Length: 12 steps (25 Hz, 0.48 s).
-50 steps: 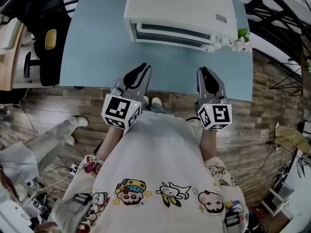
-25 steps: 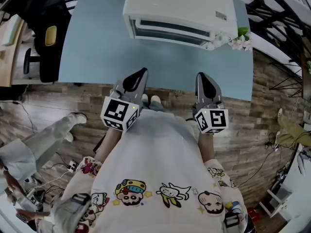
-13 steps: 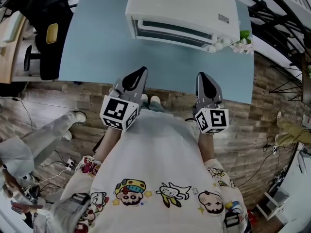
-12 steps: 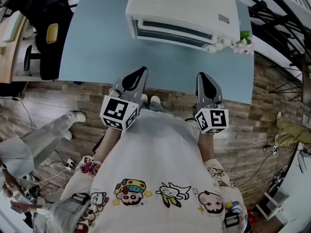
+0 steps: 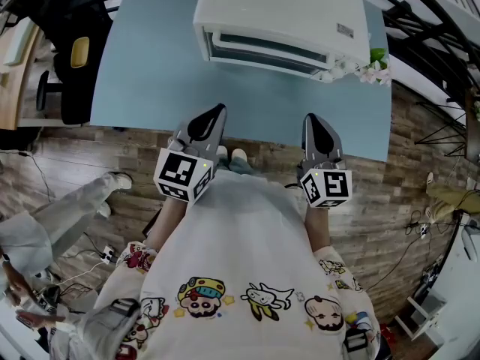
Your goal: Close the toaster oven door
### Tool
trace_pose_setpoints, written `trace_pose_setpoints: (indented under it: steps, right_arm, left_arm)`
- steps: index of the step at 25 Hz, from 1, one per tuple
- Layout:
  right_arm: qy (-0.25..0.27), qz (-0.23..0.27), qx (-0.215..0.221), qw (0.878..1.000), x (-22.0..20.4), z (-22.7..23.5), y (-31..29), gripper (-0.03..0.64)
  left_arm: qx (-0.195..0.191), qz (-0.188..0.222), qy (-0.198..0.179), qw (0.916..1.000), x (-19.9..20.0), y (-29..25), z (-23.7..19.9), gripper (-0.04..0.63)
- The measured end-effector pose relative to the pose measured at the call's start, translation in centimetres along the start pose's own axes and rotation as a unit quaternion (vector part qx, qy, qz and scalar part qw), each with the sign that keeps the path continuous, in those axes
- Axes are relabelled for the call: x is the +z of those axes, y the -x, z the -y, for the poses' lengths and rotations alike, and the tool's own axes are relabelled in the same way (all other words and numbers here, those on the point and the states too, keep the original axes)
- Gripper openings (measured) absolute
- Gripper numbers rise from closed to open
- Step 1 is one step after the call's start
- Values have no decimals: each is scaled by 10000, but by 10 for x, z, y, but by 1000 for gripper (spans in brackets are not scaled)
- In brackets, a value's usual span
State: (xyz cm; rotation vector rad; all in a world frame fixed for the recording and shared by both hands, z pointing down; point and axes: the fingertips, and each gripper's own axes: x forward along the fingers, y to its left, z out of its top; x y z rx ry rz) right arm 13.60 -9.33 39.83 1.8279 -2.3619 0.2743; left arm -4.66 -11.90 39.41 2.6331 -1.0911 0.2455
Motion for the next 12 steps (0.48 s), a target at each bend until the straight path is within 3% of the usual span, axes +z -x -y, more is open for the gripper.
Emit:
trace_pose_setpoints:
  steps: [12]
  right_arm:
    - [-18,-9,0,10000,-2,-2,-1,8]
  left_arm:
    - [16,-19,-9,10000,0,3,-4,0]
